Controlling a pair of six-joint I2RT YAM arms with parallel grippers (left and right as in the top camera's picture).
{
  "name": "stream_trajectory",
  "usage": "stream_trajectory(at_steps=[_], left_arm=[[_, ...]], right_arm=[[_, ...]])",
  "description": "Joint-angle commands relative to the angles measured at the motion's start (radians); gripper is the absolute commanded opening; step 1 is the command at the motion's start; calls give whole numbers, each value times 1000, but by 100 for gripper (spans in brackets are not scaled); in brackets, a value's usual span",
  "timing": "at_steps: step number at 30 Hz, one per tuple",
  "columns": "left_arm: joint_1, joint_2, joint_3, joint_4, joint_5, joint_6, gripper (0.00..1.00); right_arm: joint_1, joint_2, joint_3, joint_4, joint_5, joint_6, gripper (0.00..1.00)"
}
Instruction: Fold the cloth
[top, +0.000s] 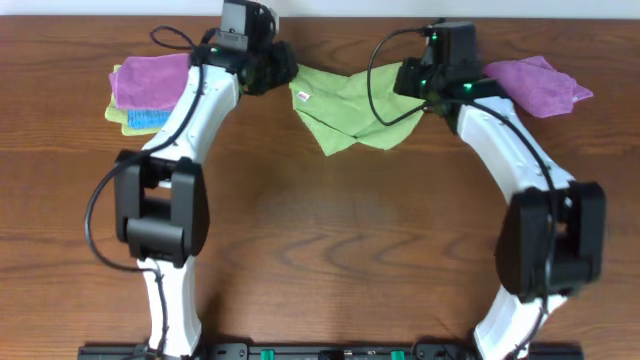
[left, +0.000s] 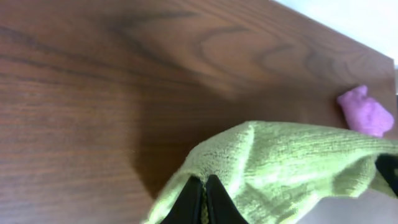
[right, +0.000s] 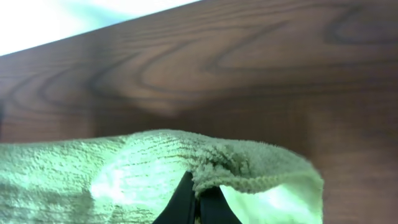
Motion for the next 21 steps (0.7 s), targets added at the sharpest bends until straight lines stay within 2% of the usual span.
stream_trajectory(at_steps=[1, 4, 6, 7, 8, 9, 10, 11, 13, 19, 21], left_arm=[[-1, 34, -6, 35, 8, -20, 6], [0, 54, -6, 71, -35, -23, 6], [1, 58, -6, 90, -51, -23, 6], [2, 58, -6, 92, -62, -23, 6], [4, 58, -6, 93, -71, -23, 11], [6, 58, -6, 96, -71, -23, 20], [10, 58, -6, 97, -71, -23, 36], [15, 58, -6, 98, -71, -23, 53], [27, 57, -5, 97, -70, -23, 95], [81, 43, -4, 88, -30, -24, 95], [100, 21, -4, 81, -1, -23, 95]], right_arm=[[11, 56, 7, 52, 14, 16, 1], [16, 95, 7, 121, 29, 16, 1], [19, 101, 7, 141, 61, 16, 6], [21, 101, 8, 146, 70, 16, 19], [23, 101, 10, 148, 74, 16, 30], [23, 101, 14, 147, 73, 16, 39], [23, 101, 18, 143, 73, 16, 53], [23, 100, 24, 134, 72, 16, 55], [25, 98, 45, 94, 63, 17, 61], [27, 46, 134, -60, 16, 53, 73], [27, 5, 151, -115, 8, 82, 75]])
